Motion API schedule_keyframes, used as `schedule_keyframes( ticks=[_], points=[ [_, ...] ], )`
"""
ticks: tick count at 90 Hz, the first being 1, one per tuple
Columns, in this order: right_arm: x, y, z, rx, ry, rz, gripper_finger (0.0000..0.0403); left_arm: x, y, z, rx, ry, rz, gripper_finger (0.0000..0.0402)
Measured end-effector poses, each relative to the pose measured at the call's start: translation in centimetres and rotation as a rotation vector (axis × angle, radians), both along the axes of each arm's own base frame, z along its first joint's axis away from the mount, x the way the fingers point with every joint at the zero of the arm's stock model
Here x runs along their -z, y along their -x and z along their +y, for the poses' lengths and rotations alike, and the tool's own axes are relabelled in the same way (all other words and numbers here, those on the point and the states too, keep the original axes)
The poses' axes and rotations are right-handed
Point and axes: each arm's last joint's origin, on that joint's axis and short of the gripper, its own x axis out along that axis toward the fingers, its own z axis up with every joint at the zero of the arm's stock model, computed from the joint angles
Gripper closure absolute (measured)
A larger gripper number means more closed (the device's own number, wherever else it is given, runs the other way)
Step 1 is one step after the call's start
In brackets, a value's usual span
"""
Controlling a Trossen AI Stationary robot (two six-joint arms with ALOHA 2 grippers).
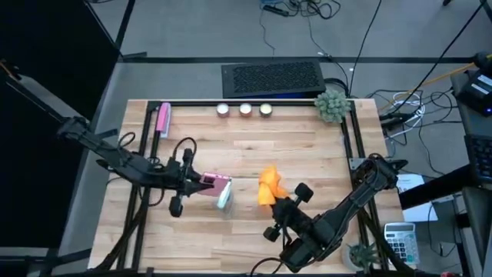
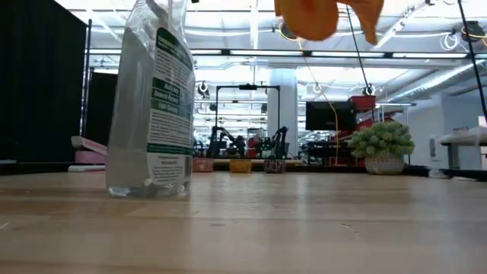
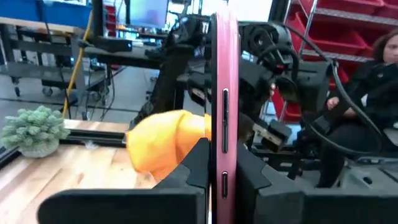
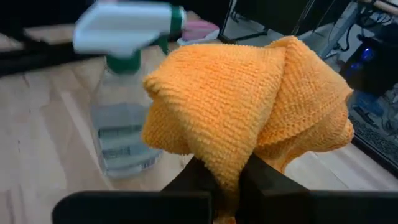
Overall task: Apply microfiber cloth
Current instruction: Wipe the back of the cellphone with a microfiber cloth
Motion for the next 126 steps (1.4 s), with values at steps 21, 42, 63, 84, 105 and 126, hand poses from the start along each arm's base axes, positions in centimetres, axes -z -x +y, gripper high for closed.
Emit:
schedule_keyframes(
  ticks=[21,42,63,84,105,126],
  points=[
    [-1.2,0.1,0.1,-0.005,-0.035,-0.089,0.04,-0.2,-0.6,-0.3,0.0,-0.004,0.009,0.0391],
    [-2.3,-1.0,1.7,-0.109,0.004,-0.147,0.04,-0.3,-0.6,-0.3,-0.005,0.008,0.01,0.0391],
    [-4.1,-2.7,3.1,-0.26,0.115,-0.168,0.04,0.0,-0.9,-0.4,-0.032,0.019,0.02,0.0391],
    [-6.4,-5.5,1.7,-0.34,0.215,-0.221,0.0399,0.1,-1.4,-0.6,-0.038,0.026,0.009,0.0391],
    [-6.8,-9.2,-3.7,-0.345,0.212,-0.214,0.0399,0.0,-1.6,-0.6,-0.059,0.037,-0.012,0.0391],
    [-9.0,-10.0,-6.5,-0.317,0.363,-0.237,0.0399,-0.5,-1.2,-0.3,-0.08,0.045,-0.031,0.0391]
  ],
)
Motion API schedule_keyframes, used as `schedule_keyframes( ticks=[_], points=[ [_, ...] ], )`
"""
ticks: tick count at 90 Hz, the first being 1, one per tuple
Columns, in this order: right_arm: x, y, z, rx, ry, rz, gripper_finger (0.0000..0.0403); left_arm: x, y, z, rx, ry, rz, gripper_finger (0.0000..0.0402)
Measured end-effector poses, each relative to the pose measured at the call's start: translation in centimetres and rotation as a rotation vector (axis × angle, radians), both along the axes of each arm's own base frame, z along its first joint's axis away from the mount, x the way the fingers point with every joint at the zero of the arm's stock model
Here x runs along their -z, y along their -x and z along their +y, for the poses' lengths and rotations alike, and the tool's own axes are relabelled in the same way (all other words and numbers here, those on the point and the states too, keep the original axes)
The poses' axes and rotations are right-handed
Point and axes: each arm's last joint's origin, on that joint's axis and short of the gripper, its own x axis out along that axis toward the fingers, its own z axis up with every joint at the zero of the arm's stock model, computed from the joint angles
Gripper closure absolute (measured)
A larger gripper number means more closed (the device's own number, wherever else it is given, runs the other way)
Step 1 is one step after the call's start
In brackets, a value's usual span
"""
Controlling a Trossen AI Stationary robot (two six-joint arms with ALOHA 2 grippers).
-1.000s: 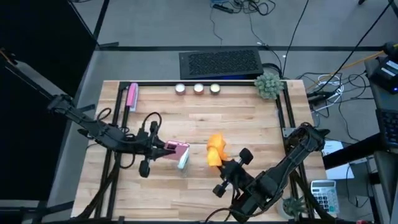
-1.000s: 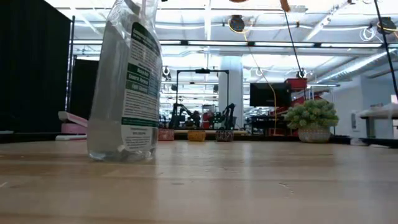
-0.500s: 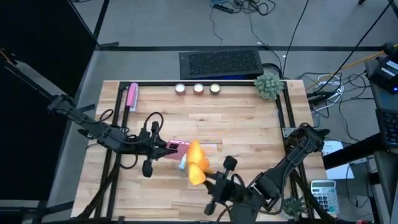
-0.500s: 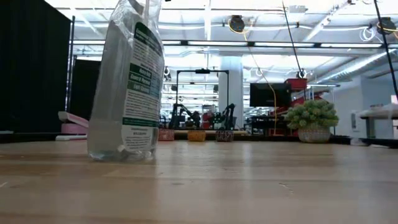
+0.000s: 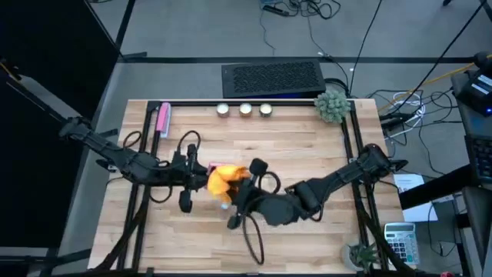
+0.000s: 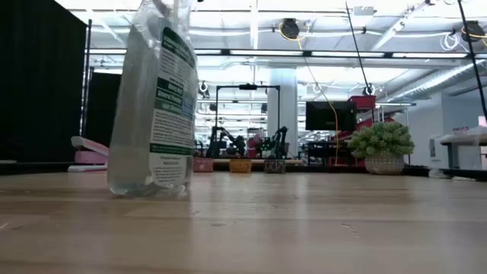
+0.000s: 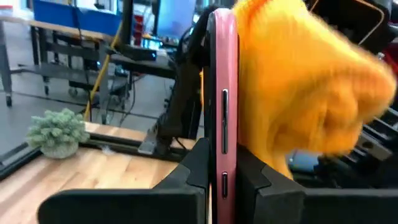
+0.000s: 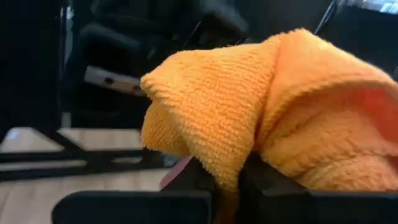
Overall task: Apply microfiber cloth
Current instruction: Wipe the back of the cellphone with a microfiber cloth
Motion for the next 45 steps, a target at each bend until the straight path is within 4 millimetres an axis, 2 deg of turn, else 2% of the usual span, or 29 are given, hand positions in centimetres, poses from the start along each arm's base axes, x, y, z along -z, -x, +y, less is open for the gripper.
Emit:
schedule_keyframes(
  ticks=[11,31,45],
  points=[
    [-0.5,-0.2,-0.4,-0.039,0.002,-0.023,0.0399,0.0,0.2,0.0,0.002,-0.009,0.007,0.0391],
    [1.3,0.6,0.4,0.052,0.021,0.109,0.0399,0.4,0.6,0.0,0.001,-0.047,0.041,0.0391],
    [-1.6,0.6,0.2,0.032,0.086,-0.046,0.0399,-0.4,0.8,0.1,-0.004,-0.022,-0.005,0.0391]
  ],
)
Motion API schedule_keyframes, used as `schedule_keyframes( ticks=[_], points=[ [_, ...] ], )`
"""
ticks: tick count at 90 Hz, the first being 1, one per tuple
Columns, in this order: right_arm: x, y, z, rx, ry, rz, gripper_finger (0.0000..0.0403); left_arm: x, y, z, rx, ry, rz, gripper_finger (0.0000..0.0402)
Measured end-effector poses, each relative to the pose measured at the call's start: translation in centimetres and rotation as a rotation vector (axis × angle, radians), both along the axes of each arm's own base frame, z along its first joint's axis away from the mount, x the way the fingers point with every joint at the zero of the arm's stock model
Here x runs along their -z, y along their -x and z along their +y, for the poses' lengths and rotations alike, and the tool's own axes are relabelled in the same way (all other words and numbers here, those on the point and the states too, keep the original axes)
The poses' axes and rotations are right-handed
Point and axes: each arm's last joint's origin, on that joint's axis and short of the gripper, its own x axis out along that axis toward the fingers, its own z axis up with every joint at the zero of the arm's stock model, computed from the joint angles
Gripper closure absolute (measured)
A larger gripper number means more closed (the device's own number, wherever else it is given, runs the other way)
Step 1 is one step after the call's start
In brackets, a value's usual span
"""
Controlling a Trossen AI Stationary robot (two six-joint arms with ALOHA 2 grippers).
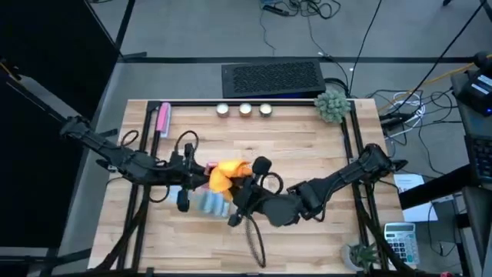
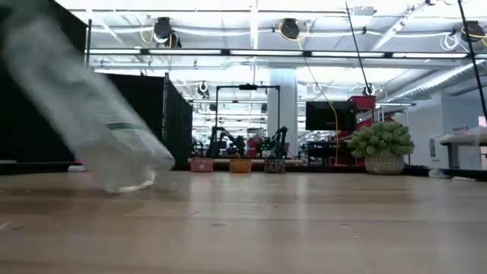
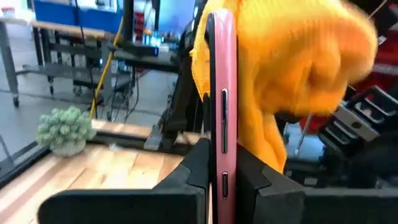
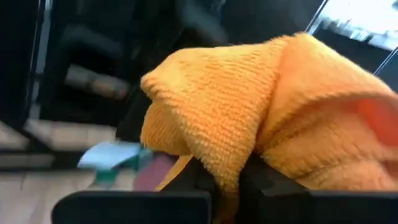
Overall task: Apply microfiber cloth
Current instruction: Wipe the back of the cellphone with a microfiber cloth
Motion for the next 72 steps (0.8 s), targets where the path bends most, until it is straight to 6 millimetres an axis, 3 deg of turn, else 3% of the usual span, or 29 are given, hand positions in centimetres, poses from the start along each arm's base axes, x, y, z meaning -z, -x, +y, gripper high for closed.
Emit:
schedule_keyframes(
  ticks=[9,29,40,51,59,65,72],
  points=[
    [-0.8,-0.2,-1.0,-0.038,0.006,-0.043,0.0399,0.0,0.0,-0.1,0.004,0.0,-0.001,0.0391],
    [1.0,-0.7,-2.2,-0.066,-0.122,0.07,0.0399,0.6,-0.2,0.0,-0.019,-0.012,0.026,0.0391],
    [1.9,-0.1,-1.2,-0.035,-0.107,0.138,0.0399,0.5,-0.4,0.4,-0.047,-0.01,0.021,0.0391],
    [3.0,0.7,1.4,-0.008,-0.002,0.193,0.0399,-0.3,-0.3,0.7,-0.053,0.008,-0.027,0.0391],
    [1.2,1.0,2.1,-0.044,0.0,0.093,0.0399,-0.4,-0.3,0.8,-0.051,0.014,-0.037,0.0391],
    [0.6,0.5,1.3,-0.051,0.001,0.057,0.0399,-0.2,-0.6,0.7,-0.051,0.012,-0.033,0.0391],
    [1.3,-0.9,-0.2,-0.03,0.001,0.054,0.0399,-0.1,-1.0,0.8,-0.063,0.021,-0.035,0.0391]
  ],
)
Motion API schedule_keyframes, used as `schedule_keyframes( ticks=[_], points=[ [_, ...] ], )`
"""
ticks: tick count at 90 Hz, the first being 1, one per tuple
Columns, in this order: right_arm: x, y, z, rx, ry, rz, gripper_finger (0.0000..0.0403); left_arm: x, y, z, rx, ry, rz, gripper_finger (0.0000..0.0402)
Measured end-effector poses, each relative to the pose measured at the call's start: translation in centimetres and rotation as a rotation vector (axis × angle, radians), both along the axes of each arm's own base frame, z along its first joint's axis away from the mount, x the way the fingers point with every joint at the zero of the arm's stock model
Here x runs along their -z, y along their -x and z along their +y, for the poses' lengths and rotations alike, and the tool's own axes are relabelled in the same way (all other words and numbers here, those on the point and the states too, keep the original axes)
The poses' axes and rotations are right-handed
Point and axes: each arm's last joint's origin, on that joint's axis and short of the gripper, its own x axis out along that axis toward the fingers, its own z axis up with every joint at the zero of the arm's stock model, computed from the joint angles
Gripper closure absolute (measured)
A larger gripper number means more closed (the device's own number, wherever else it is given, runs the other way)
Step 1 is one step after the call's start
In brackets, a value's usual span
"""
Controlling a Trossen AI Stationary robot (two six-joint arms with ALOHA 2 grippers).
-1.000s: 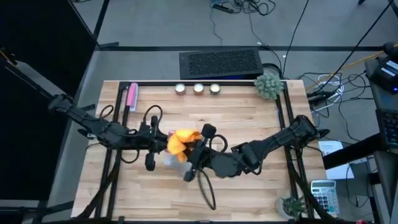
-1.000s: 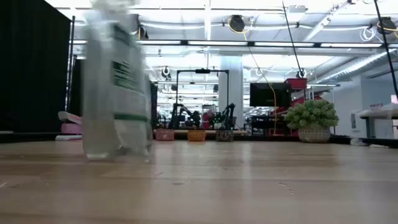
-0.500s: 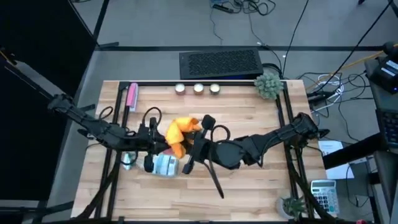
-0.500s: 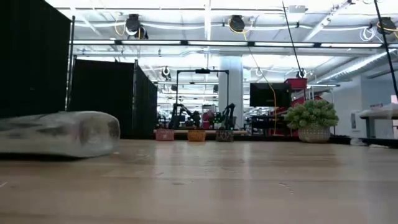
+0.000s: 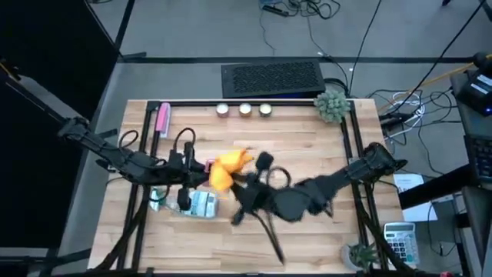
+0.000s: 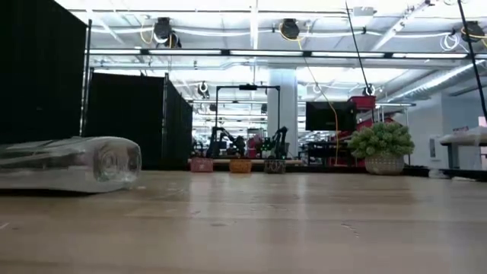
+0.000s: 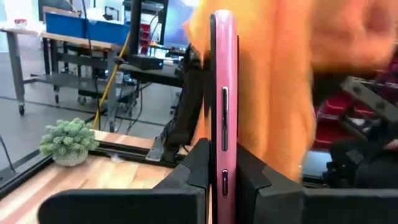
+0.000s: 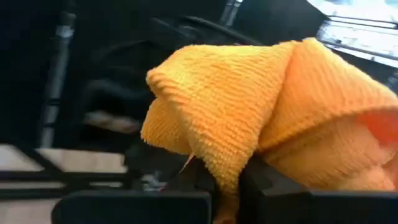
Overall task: Apply microfiber cloth
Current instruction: Wipe the back of the cellphone with a microfiber cloth
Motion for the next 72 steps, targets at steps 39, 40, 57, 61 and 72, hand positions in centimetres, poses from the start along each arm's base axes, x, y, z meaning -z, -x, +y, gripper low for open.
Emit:
schedule_keyframes(
  ticks=[39,40,57,61,72],
  points=[
    [2.4,1.3,1.0,0.2,0.116,0.212,0.0399,-0.6,0.8,0.4,0.001,0.013,-0.031,0.0391],
    [2.5,1.4,1.1,0.212,0.121,0.215,0.0399,-0.7,0.9,0.4,0.004,0.015,-0.037,0.0391],
    [2.9,2.9,3.7,0.203,0.111,0.207,0.0399,-1.2,1.4,0.4,0.043,0.016,-0.06,0.0391],
    [3.0,2.8,4.2,0.154,0.086,0.195,0.0399,-1.3,1.4,0.4,0.039,0.021,-0.07,0.0391],
    [3.7,1.1,3.7,0.091,0.062,0.177,0.0399,-1.7,1.1,0.3,0.027,0.062,-0.131,0.0391]
  ],
)
